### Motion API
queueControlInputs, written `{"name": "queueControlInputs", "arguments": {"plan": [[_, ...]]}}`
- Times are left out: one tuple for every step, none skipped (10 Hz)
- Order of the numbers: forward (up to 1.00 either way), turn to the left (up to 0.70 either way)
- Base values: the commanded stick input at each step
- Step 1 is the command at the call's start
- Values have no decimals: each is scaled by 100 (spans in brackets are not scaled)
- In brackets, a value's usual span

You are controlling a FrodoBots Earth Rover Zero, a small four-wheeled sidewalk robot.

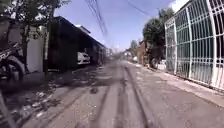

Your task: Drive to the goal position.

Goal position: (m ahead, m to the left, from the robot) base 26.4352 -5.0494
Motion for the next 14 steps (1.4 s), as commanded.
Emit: {"name": "queueControlInputs", "arguments": {"plan": [[86, 0], [86, 0], [86, 0], [84, 0], [13, 0], [58, 0], [100, 0], [100, 0], [100, 0], [100, 0], [100, 0], [100, 0], [100, 0], [100, 0]]}}
